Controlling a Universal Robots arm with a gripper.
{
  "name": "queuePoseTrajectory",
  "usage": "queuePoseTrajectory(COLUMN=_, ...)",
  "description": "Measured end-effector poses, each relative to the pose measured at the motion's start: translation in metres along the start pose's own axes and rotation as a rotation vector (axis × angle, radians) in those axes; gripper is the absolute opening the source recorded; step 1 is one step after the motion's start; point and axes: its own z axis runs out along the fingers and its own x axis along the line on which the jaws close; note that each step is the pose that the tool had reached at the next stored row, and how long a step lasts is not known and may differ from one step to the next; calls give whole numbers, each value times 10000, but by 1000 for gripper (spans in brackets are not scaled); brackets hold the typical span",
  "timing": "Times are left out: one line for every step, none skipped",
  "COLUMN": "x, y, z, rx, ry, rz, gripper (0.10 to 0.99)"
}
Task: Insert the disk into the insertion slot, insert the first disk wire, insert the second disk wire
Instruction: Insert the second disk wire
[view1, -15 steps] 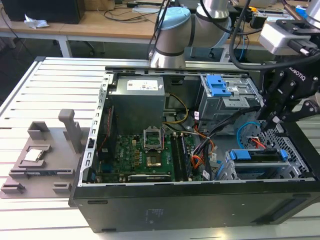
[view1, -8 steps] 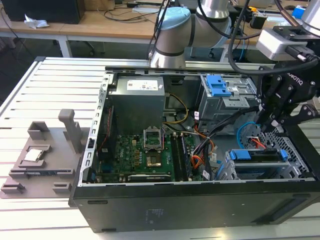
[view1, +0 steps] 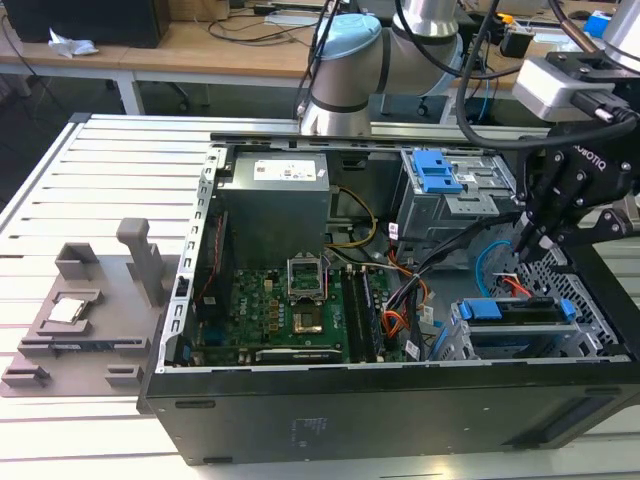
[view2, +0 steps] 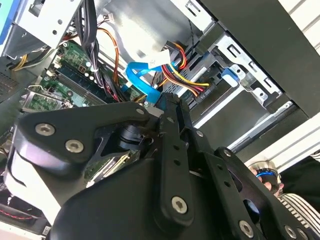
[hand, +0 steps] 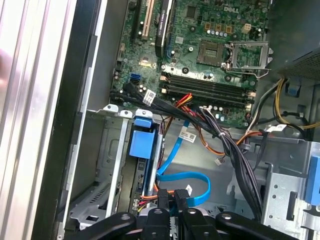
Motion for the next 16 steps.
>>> queuePoseTrajectory(x=5, y=1, z=0, rx=0, ry=2, rz=0, gripper=165)
queuePoseTrajectory(x=34, y=6, z=1, rx=-1, ry=4, rz=-1, gripper=165)
queuePoseTrajectory(x=56, y=10, z=2, rx=-1, ry=4, rz=-1, gripper=165)
queuePoseTrajectory(x=85, y=15, z=3, rx=-1, ry=6, rz=-1, gripper=165)
queuePoseTrajectory(x=146, y=26, z=8, rx=-2, ry=7, rz=0, gripper=165)
queuePoseTrajectory(x=192, y=37, z=13, rx=-1, ry=7, rz=1, gripper=165)
queuePoseTrajectory(x=220, y=43, z=19, rx=-1, ry=6, rz=0, gripper=165)
queuePoseTrajectory(x=247, y=47, z=27, rx=-1, ry=6, rz=19, gripper=165)
queuePoseTrajectory(x=252, y=48, z=31, rx=-3, ry=4, rz=50, gripper=165)
queuePoseTrajectory(x=254, y=48, z=37, rx=-5, ry=-4, rz=152, gripper=165)
queuePoseTrajectory(x=254, y=49, z=44, rx=-16, ry=-16, rz=488, gripper=165)
queuePoseTrajectory(x=255, y=48, z=50, rx=-22, ry=-29, rz=741, gripper=165)
queuePoseTrajectory(x=254, y=47, z=52, rx=-27, ry=-37, rz=905, gripper=165)
queuePoseTrajectory(x=254, y=47, z=52, rx=-28, ry=-39, rz=926, gripper=165)
queuePoseTrajectory(x=254, y=47, z=52, rx=-28, ry=-40, rz=927, gripper=165)
queuePoseTrajectory(x=254, y=47, z=52, rx=-28, ry=-40, rz=927, gripper=165)
